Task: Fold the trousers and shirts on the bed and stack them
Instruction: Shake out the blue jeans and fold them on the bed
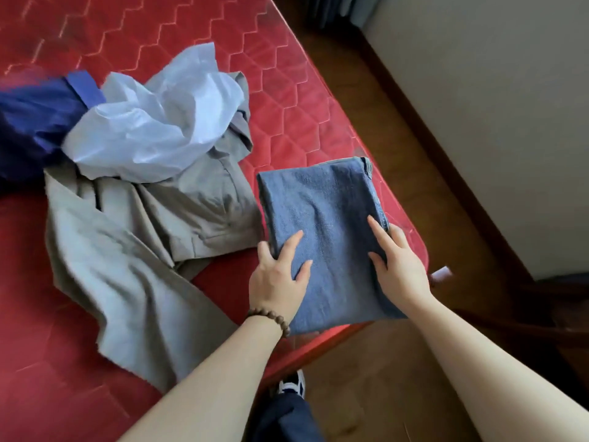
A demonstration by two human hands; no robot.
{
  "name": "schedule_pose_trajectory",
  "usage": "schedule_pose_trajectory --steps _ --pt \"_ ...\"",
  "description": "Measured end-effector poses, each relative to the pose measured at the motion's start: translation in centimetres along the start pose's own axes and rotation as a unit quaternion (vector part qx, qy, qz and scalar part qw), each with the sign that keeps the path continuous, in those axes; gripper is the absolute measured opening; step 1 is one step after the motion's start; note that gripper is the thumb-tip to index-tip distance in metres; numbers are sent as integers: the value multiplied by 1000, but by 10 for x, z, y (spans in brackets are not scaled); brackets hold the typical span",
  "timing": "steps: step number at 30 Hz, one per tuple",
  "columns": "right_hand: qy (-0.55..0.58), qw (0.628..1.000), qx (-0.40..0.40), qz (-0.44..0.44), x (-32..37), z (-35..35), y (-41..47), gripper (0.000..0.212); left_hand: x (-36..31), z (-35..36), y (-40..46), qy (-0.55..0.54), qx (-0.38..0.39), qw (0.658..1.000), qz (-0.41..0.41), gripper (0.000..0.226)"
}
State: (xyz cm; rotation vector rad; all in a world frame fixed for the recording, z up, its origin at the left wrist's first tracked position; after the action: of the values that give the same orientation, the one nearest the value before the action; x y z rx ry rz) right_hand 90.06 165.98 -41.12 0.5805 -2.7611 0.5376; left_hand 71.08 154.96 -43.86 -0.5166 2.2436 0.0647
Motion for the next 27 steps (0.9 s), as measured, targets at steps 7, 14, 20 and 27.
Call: schedule_pose_trajectory --steps 7,14,20,27 --pt "35 995 64 69 -112 26 51 75 -2 102 38 44 78 993 -72 63" --pt "-95 994 13 -59 -87 81 56 60 6 155 33 278 158 945 63 91" --pt "-115 986 68 -99 -91 120 57 57 20 166 36 314 173 932 48 100" --pt "-127 989 32 74 -113 111 56 66 29 156 38 279 196 939 34 102"
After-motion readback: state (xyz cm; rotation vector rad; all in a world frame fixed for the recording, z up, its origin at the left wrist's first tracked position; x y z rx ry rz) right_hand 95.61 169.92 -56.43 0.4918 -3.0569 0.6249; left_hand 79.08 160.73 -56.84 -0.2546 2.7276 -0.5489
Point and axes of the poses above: each hand's wrist, its own y-axis towards the middle knuckle, its own z-axis out of the palm, x = y × z, the point moved 7 cm from there along y, towards the middle knuckle, and after that the axes turned 11 degrees about x, right-handed, at the moved point
